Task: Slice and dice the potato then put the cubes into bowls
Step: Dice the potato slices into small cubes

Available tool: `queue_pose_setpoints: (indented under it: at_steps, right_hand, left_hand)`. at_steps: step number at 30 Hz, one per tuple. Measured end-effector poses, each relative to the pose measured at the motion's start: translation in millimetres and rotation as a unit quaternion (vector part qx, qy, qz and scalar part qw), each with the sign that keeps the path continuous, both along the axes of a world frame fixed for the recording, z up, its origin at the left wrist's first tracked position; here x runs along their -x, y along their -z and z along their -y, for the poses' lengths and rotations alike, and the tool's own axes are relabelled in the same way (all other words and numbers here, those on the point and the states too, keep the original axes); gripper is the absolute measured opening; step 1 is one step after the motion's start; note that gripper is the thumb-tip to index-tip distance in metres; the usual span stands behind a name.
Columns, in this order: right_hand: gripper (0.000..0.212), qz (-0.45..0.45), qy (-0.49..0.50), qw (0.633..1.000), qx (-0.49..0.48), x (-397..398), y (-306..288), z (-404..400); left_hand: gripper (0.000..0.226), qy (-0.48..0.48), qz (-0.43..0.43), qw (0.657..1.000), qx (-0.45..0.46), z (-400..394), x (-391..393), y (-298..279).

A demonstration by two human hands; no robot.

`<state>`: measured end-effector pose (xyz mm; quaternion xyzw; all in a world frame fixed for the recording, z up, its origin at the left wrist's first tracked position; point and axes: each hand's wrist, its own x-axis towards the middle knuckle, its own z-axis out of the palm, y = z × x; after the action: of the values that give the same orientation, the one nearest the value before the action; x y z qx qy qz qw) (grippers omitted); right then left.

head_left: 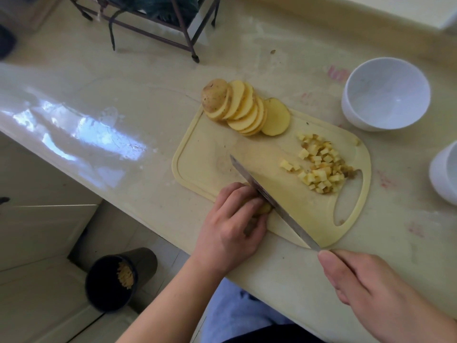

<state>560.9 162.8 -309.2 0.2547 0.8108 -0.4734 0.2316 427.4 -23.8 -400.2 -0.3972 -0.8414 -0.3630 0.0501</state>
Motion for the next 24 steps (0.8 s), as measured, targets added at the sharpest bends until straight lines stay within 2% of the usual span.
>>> queue_pose_setpoints:
  at_steps: [14,20,24]
  right_hand:
    - [0.067,0.023,0.018,0.998,0.059,-2.1,-13.0,0.3]
    - [0.089,0.015,-0.008,1.000,0.013,-6.3,-10.9,-0.5]
    - [0.090,0.020,-0.003,1.000,0.012,-13.5,-13.2,-2.2]
  left_hand:
    - [0.014,-0.010,-0.005,1.000,-0.013,2.0,-1.9,1.4]
    - [0.013,-0.008,0.005,1.000,-0.015,2.5,-0.9,1.9]
    - [0.012,-0.006,0.006,1.000,-0.016,1.7,-0.8,1.2]
